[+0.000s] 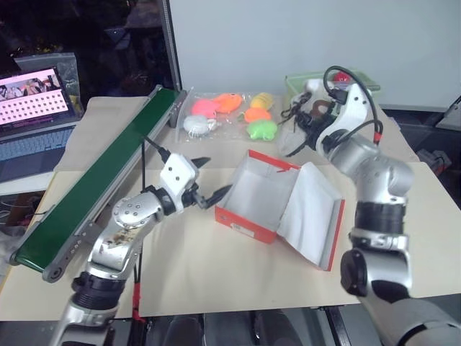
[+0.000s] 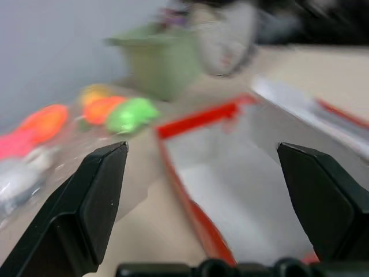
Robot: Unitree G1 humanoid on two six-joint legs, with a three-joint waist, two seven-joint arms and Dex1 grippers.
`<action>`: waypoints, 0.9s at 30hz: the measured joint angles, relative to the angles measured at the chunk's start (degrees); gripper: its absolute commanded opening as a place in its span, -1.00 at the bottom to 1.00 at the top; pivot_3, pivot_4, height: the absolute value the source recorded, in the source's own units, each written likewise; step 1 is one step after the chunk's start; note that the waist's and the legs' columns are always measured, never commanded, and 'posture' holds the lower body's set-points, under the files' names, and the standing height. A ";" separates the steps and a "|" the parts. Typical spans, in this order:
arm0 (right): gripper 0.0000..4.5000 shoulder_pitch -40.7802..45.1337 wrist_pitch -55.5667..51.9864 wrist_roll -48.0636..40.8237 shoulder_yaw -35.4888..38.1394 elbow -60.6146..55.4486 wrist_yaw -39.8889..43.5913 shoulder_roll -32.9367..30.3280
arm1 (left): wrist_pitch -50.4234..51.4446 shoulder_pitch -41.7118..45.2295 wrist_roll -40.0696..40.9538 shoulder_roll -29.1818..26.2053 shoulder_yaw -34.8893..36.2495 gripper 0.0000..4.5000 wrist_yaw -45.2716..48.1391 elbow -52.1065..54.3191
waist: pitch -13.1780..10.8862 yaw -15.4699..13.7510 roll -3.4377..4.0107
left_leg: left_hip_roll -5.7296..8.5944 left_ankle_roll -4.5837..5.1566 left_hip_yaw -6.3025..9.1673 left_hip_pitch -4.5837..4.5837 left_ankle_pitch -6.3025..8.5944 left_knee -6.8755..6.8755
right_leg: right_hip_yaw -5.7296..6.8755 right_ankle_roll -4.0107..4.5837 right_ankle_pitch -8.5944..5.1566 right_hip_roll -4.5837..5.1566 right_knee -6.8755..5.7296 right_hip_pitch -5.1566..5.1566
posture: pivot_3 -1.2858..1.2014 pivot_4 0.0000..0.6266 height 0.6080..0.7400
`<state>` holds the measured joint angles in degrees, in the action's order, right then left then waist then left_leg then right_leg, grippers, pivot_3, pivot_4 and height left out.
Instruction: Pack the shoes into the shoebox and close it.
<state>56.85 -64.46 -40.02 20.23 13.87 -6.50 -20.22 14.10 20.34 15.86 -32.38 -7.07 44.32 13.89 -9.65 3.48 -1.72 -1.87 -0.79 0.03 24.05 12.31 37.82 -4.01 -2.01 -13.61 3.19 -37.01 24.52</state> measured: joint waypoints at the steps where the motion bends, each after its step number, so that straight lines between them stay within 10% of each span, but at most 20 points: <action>1: -0.20 1.92 -4.32 -1.05 1.69 1.89 -0.64 -0.36 | -1.79 0.19 0.01 -1.14 -0.44 0.96 3.03 -1.60 | -0.01 -0.01 0.01 | 0.00 0.00 0.00 0.00 0.00 0.00 | 0.00 0.00 0.00 0.00 0.03 0.00 | 0.03 -0.52 0.83; 9: -0.20 12.39 -27.07 -1.29 12.88 16.26 -8.29 2.97 | -13.15 6.98 -1.25 -3.01 -3.24 0.96 17.38 -13.03 | -0.03 -0.48 0.05 | 0.02 0.07 -0.01 0.23 0.04 -0.04 | 0.06 -0.04 0.01 0.05 0.24 0.02 | 0.03 -0.52 0.83; 27: -0.20 3.00 -27.59 -7.53 2.23 20.99 -14.28 0.02 | -17.13 7.34 -2.31 -1.89 -3.83 0.96 20.66 -13.58 | -0.05 -0.63 0.07 | 0.03 0.10 0.01 0.19 0.01 0.01 | 0.05 -0.15 0.06 0.04 0.25 0.02 | 0.03 -0.52 0.83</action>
<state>59.85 -92.06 -47.55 22.46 34.86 -20.78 -20.20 -3.03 27.67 13.56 -34.27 -10.90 64.98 0.32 -9.70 2.85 -1.65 -1.83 -0.69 0.03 24.24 12.32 37.83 -3.96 -2.16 -13.55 3.23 -36.77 24.54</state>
